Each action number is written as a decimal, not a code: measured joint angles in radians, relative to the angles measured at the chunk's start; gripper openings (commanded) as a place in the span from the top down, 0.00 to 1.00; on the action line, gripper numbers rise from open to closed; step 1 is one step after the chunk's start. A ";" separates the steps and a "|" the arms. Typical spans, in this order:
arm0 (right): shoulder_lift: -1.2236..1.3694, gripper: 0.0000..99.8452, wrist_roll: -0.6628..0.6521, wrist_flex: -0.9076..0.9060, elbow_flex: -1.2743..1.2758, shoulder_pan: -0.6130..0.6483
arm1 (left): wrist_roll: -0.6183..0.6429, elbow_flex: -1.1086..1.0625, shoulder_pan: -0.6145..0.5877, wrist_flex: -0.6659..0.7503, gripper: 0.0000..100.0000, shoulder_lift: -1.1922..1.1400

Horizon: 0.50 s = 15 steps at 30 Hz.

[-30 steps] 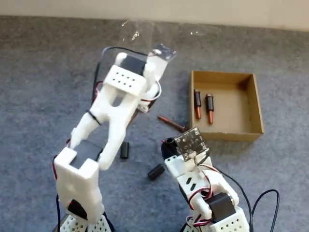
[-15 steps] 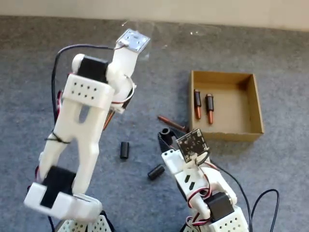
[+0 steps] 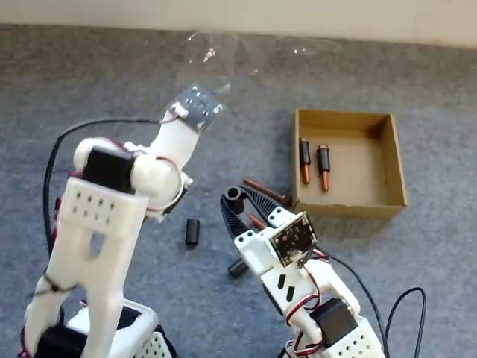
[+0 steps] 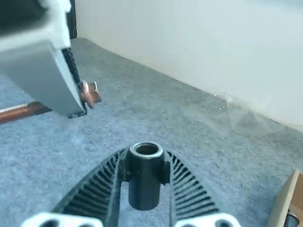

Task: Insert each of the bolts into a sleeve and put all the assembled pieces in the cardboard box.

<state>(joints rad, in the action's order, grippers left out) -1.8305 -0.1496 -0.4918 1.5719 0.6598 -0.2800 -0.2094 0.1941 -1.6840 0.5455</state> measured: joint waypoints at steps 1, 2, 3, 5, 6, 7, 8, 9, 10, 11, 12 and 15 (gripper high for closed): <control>0.000 1.00 0.000 0.002 0.000 0.000 | 0.000 -0.032 0.000 0.031 0.99 0.038; 0.000 1.00 0.000 0.002 0.000 0.002 | 0.000 -0.064 0.002 0.064 0.99 0.078; 0.000 1.00 0.008 0.002 0.000 0.003 | 0.005 -0.097 0.002 0.106 0.99 0.121; 0.000 1.00 0.049 0.002 0.000 0.003 | 0.052 -0.170 0.002 0.207 0.99 0.206; 0.000 1.00 0.072 0.002 0.000 0.003 | 0.084 -0.209 0.002 0.261 0.99 0.247; 0.000 1.00 0.092 0.002 0.000 0.003 | 0.121 -0.253 0.002 0.319 0.99 0.288; 0.000 1.00 0.109 0.002 0.000 0.003 | 0.155 -0.299 0.002 0.379 0.99 0.327; 0.000 1.00 0.123 0.002 0.000 -0.005 | 0.187 -0.347 0.000 0.437 0.99 0.362; 0.000 1.00 0.133 0.002 0.000 -0.014 | 0.213 -0.396 0.000 0.502 0.99 0.397; 0.000 1.00 0.147 0.002 0.000 -0.020 | 0.230 -0.445 0.000 0.565 0.99 0.428; 0.000 1.00 0.161 0.003 0.008 -0.021 | 0.256 -0.491 0.000 0.626 0.99 0.459; 0.000 1.00 0.183 0.032 0.048 -0.025 | 0.311 -0.609 0.058 0.787 0.99 0.542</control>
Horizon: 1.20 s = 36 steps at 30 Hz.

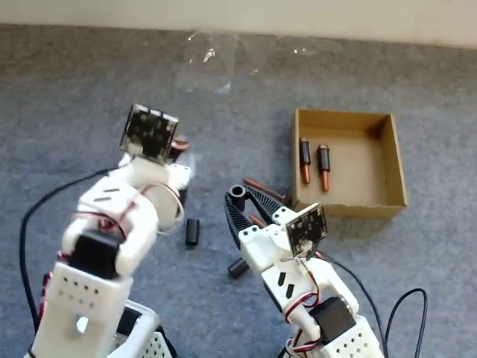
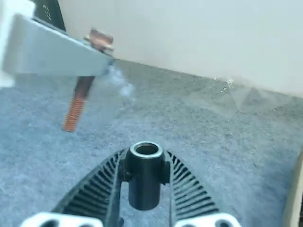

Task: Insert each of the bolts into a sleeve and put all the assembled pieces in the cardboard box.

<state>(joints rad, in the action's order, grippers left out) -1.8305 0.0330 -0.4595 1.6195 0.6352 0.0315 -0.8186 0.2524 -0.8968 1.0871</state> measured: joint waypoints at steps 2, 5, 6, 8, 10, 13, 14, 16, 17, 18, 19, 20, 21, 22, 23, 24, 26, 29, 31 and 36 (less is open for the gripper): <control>0.000 1.00 0.005 0.040 0.038 -0.002 | 0.012 -0.058 0.052 0.097 0.99 0.051; 0.000 1.00 0.005 0.084 0.048 -0.005 | 0.014 -0.124 0.087 0.216 0.99 0.121; 0.002 1.00 0.005 0.087 0.048 -0.005 | 0.014 -0.143 0.092 0.249 0.99 0.143; 0.002 1.00 0.005 0.092 0.048 -0.005 | 0.014 -0.186 0.094 0.315 0.99 0.180; 0.002 1.00 0.005 0.094 0.048 -0.005 | 0.014 -0.227 0.091 0.397 0.99 0.207; 0.002 1.00 0.005 0.094 0.048 -0.005 | 0.014 -0.288 0.097 0.525 0.99 0.250; 0.002 1.00 0.005 0.094 0.048 -0.005 | 0.017 -0.308 0.097 0.557 0.99 0.262; 0.002 1.00 0.005 0.094 0.048 -0.005 | 0.021 -0.341 0.095 0.608 0.99 0.287; 0.002 1.00 0.005 0.094 0.048 -0.005 | 0.021 -0.359 0.095 0.626 0.99 0.299; 0.002 1.00 0.005 0.094 0.048 -0.005 | 0.021 -0.381 0.112 0.638 0.99 0.313; 0.002 1.00 0.005 0.094 0.048 -0.005 | 0.021 -0.396 0.137 0.646 0.99 0.324; 0.002 1.00 0.005 0.094 0.048 -0.005 | 0.021 -0.411 0.164 0.649 0.99 0.338; 0.002 1.00 0.005 0.094 0.048 -0.005 | 0.021 -0.423 0.195 0.651 0.99 0.354; 0.002 1.00 0.005 0.094 0.048 -0.005 | 0.021 -0.434 0.218 0.651 0.99 0.370; 0.002 1.00 0.005 0.094 0.048 -0.005 | 0.021 -0.446 0.239 0.651 0.99 0.387; 0.002 1.00 0.005 0.094 0.048 -0.005 | 0.021 -0.454 0.252 0.651 0.99 0.402; 0.002 1.00 0.005 0.094 0.048 -0.005 | 0.021 -0.466 0.273 0.651 0.99 0.430; 0.002 1.00 0.005 0.094 0.048 -0.005 | 0.021 -0.470 0.284 0.651 0.99 0.453; 0.002 1.00 0.005 0.094 0.048 -0.005 | 0.021 -0.470 0.284 0.651 0.99 0.459; 0.002 1.00 0.005 0.094 0.048 -0.005 | 0.061 -0.480 0.279 0.651 0.99 0.462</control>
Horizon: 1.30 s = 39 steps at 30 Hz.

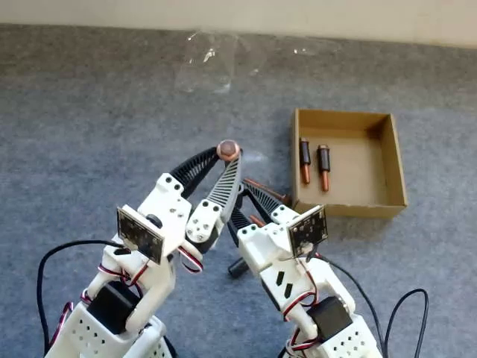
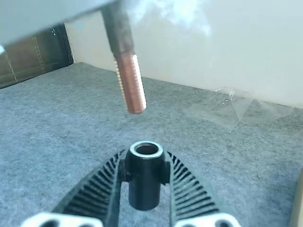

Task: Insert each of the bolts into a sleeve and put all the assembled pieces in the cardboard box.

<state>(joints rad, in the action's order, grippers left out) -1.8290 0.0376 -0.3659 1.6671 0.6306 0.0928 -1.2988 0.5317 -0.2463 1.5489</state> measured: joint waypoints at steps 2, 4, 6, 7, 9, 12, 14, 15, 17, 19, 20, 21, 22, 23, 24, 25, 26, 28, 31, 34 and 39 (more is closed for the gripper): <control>0.000 1.00 0.000 0.000 0.000 0.000 | 0.071 -0.003 0.000 0.000 0.99 0.002; 0.000 1.00 0.000 0.000 0.000 0.000 | 0.123 -0.003 0.002 0.000 0.99 0.003; 0.000 1.00 0.000 0.000 0.000 0.000 | 0.143 -0.003 -0.002 0.000 0.99 0.003; 0.000 1.00 0.000 0.000 0.000 0.000 | 0.152 -0.003 -0.002 0.000 0.99 0.003; 0.000 1.00 0.000 0.000 0.000 0.000 | 0.166 -0.003 0.000 0.000 0.99 0.003; 0.000 1.00 0.000 0.000 0.000 0.000 | 0.176 -0.003 0.000 -0.003 0.99 0.003; 0.000 1.00 0.000 0.000 0.000 0.000 | 0.178 -0.003 -0.002 -0.017 0.99 0.003; 0.000 1.00 0.000 0.000 0.000 0.000 | 0.178 -0.003 -0.002 -0.028 0.99 0.003; 0.000 1.00 0.000 0.000 0.000 0.000 | 0.178 -0.003 0.000 -0.043 0.99 0.003; 0.000 1.00 0.000 0.000 0.000 0.000 | 0.178 -0.003 0.000 -0.046 0.99 0.003; 0.000 1.00 0.000 0.000 0.000 0.000 | 0.178 -0.003 0.000 -0.046 0.99 0.003; 0.000 1.00 0.000 0.000 0.000 0.000 | 0.178 -0.003 0.000 -0.046 0.99 0.003; 0.000 1.00 0.000 0.000 0.000 0.000 | 0.178 -0.003 0.000 -0.046 0.99 0.003; 0.000 1.00 0.000 0.000 0.000 0.000 | 0.178 -0.003 0.000 -0.046 0.99 0.003; 0.000 1.00 0.000 0.000 0.000 0.000 | 0.176 0.000 -0.003 -0.046 0.99 0.002; 0.000 1.00 0.000 0.000 0.000 0.000 | 0.175 0.008 -0.015 -0.046 0.99 0.002; 0.000 1.00 0.000 0.000 0.000 0.000 | 0.173 0.020 -0.029 -0.046 0.99 -0.006; 0.000 1.00 0.000 0.000 0.000 0.000 | 0.172 0.051 -0.043 -0.057 0.99 -0.040; 0.000 1.00 0.000 0.000 0.000 0.000 | 0.172 0.087 -0.040 -0.078 0.99 -0.117; 0.000 1.00 0.000 0.000 0.000 0.000 | 0.172 0.107 -0.041 -0.080 0.99 -0.164; 0.000 1.00 -0.011 0.000 0.000 0.000 | 0.172 0.110 -0.046 -0.084 0.99 -0.166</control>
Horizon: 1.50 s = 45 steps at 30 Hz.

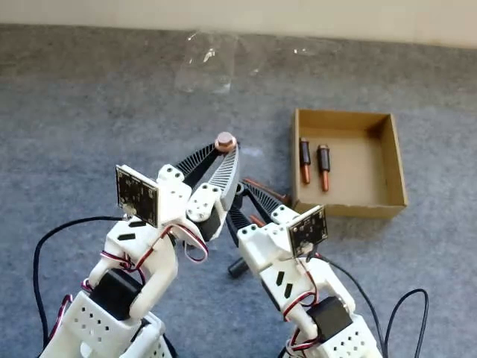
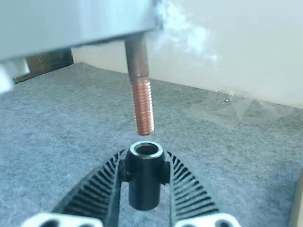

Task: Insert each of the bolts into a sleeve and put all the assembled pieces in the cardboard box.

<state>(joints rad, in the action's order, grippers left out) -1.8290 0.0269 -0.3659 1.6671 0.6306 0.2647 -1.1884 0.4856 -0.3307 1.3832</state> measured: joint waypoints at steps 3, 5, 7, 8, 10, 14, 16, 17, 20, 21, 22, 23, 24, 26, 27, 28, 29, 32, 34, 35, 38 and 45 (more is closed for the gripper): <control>0.000 1.00 -0.021 0.000 0.000 0.000 | 0.000 0.000 0.003 -0.025 0.99 0.000; 0.000 1.00 -0.021 0.000 0.000 0.000 | 0.000 0.000 0.003 -0.034 0.99 0.000; 0.000 1.00 -0.021 0.000 0.000 0.000 | 0.000 0.000 0.000 -0.034 0.99 0.000; 0.000 1.00 -0.021 0.000 0.000 0.000 | 0.000 0.000 0.000 -0.034 0.99 0.000; 0.000 1.00 -0.021 0.000 0.000 0.000 | 0.005 0.000 0.003 -0.034 0.99 0.000; 0.000 1.00 -0.025 0.000 0.000 0.000 | 0.015 0.000 0.002 -0.034 0.99 0.000; 0.000 1.00 -0.029 0.000 0.000 0.000 | 0.015 0.000 0.006 -0.035 0.99 0.000; 0.000 1.00 -0.034 0.000 0.000 0.000 | 0.015 0.000 0.014 -0.040 0.99 0.000; 0.000 1.00 -0.037 0.000 0.000 0.000 | 0.015 0.000 0.023 -0.074 0.99 0.000; 0.000 1.00 -0.037 0.000 0.000 0.000 | 0.015 0.000 0.025 -0.083 0.99 0.000; 0.000 1.00 -0.037 0.000 0.000 0.000 | 0.015 0.000 0.025 -0.094 0.99 0.000; 0.000 1.00 -0.037 0.000 0.000 0.000 | 0.018 0.000 0.025 -0.100 0.99 -0.003; 0.000 1.00 -0.037 0.000 0.000 0.000 | 0.023 0.000 0.025 -0.106 0.99 -0.005; 0.000 1.00 -0.037 0.000 0.000 0.000 | 0.032 0.000 0.025 -0.120 0.99 -0.006; 0.000 1.00 -0.037 0.000 0.000 0.000 | 0.034 0.000 0.025 -0.129 0.99 -0.006; 0.000 1.00 -0.037 0.000 0.000 0.002 | 0.034 0.000 0.025 -0.140 0.99 -0.006; 0.000 1.00 -0.038 0.000 0.000 0.002 | 0.034 0.000 0.025 -0.152 0.99 -0.006; 0.000 1.00 -0.041 0.000 0.000 0.002 | 0.034 0.002 0.029 -0.190 0.99 -0.005; 0.000 1.00 -0.041 0.000 0.000 0.002 | 0.034 0.002 0.032 -0.216 0.99 -0.005; 0.000 1.00 -0.041 0.000 0.000 0.002 | 0.034 0.002 0.034 -0.227 0.99 -0.005; 0.000 1.00 -0.041 0.000 0.000 0.002 | 0.035 0.002 0.034 -0.253 0.99 -0.005; 0.000 1.00 -0.043 -0.002 0.002 0.003 | 0.034 0.012 0.034 -0.316 0.99 0.008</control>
<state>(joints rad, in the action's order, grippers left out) -1.8290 -0.0161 -0.3675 1.6686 0.6337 0.2984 -1.1761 0.5194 -0.6467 1.3909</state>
